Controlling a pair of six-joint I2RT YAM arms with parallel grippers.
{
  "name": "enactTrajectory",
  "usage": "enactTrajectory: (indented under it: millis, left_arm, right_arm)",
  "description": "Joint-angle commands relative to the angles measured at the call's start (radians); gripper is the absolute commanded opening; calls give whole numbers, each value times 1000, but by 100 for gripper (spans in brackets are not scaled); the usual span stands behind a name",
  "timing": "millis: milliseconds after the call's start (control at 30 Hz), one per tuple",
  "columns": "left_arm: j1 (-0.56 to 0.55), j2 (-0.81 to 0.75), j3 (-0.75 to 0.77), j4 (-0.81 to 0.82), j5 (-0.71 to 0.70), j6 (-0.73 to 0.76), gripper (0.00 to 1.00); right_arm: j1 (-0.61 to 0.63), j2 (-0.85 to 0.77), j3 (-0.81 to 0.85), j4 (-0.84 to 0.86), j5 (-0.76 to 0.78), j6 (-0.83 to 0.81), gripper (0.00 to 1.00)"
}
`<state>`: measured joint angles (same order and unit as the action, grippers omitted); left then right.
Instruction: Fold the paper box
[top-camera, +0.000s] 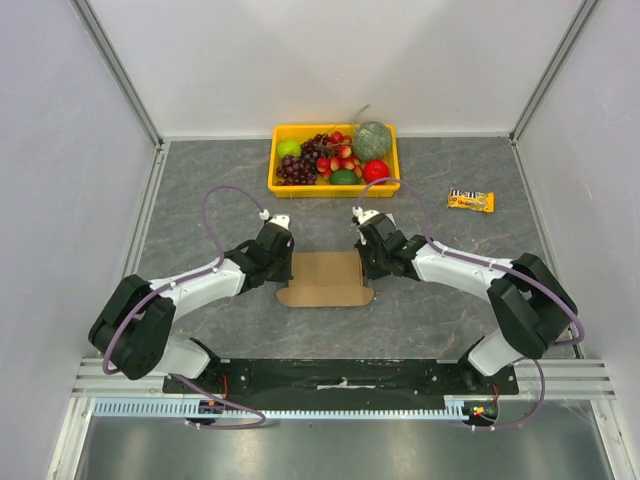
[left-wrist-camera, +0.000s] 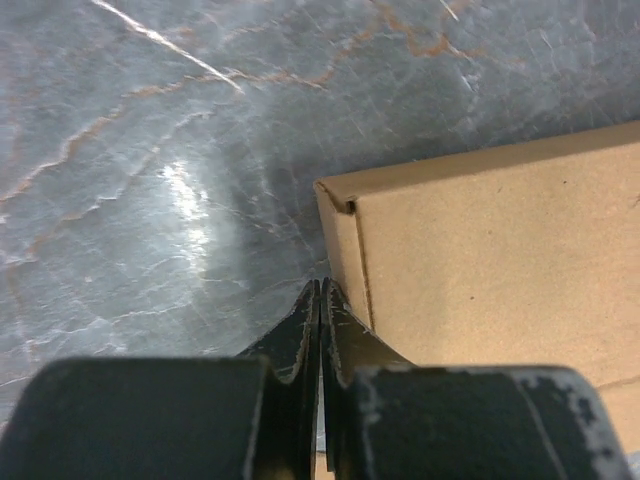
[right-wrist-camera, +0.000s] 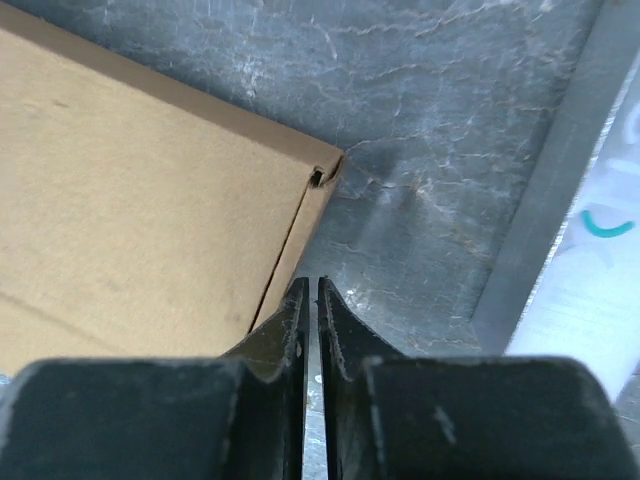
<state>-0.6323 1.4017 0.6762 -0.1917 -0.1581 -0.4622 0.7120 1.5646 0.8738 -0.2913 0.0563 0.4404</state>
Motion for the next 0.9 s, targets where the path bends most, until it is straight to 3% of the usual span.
enactTrajectory:
  millis: [0,167,267,433,700,867]
  left_arm:
    - [72,-44,53,-54,-66,-42,8]
    - [140,-148,71,-124,-80,-62,22]
    - [141,-223,63,-137,-63,-62,31]
    - [141,-374,-21,-46,145,-43,43]
    - [114,-576,-216,6,268,-85,54]
    - [86,-590,-279,37,299,-128,61]
  right_arm:
    - [-45,-93,-15,52,20,-20,19]
    - [-108,-182,-16,1,82,-48,43]
    - [-114,-234,-18,-17,67,-65,52]
    - [-115,-346,-64,-8,-50,-71,66]
    - [-108,-466,-194,89,-269,52,71]
    - [-53,-430,-219,127,-268,92,77]
